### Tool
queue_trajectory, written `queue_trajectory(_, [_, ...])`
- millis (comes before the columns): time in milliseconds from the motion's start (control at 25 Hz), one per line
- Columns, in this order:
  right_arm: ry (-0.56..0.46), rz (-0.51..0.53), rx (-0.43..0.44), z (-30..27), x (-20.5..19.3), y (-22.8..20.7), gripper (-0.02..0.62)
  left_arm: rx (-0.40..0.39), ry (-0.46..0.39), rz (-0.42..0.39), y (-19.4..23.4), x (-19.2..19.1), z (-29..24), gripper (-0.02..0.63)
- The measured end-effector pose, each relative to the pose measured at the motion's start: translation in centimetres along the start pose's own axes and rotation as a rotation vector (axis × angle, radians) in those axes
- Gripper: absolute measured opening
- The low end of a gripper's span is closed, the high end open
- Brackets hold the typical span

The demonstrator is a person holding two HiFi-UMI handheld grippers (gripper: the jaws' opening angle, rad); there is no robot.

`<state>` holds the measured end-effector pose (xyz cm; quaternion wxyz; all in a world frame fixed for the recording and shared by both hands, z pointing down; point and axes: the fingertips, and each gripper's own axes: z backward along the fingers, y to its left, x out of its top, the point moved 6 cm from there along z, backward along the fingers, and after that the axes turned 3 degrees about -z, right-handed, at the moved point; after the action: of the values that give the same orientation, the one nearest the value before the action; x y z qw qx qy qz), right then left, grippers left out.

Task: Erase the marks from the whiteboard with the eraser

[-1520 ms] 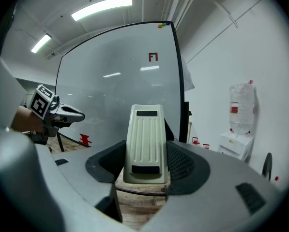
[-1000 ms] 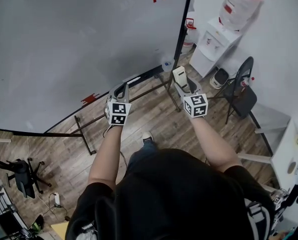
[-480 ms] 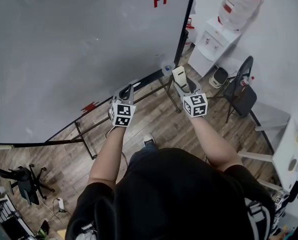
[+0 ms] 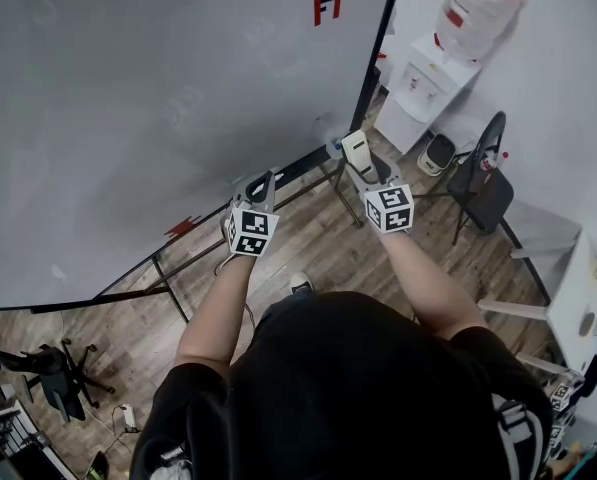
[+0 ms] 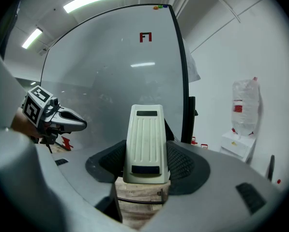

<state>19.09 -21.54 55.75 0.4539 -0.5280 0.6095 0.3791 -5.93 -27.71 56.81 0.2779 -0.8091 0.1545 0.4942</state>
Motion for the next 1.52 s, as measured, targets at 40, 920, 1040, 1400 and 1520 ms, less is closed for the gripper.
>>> queue_trajectory(40, [-0.001,0.002,-0.001,-0.1,0.1,0.1,0.250,-0.004,-0.003,0.000,0.1,0.0,-0.1,0.012])
queue_trajectory(920, [-0.016,0.032,-0.014,-0.6,2.3,0.9,0.250,-0.024,-0.051,-0.002,1.1,1.8,0.0,0.011])
queue_trajectory(1040, [-0.012,0.032,0.002,-0.8,2.1,0.4,0.250,-0.012,-0.040,0.001,0.9,1.9,-0.2,0.011])
queue_trajectory(1400, [-0.012,0.039,0.082,-1.7,2.0,-1.8,0.250,0.059,-0.015,0.017,-0.1,3.2,-1.1,0.011])
queue_trajectory(1520, [-0.008,0.041,0.105,-2.0,2.2,-2.8,0.250,0.079,-0.003,0.027,-0.5,3.6,-1.6,0.011])
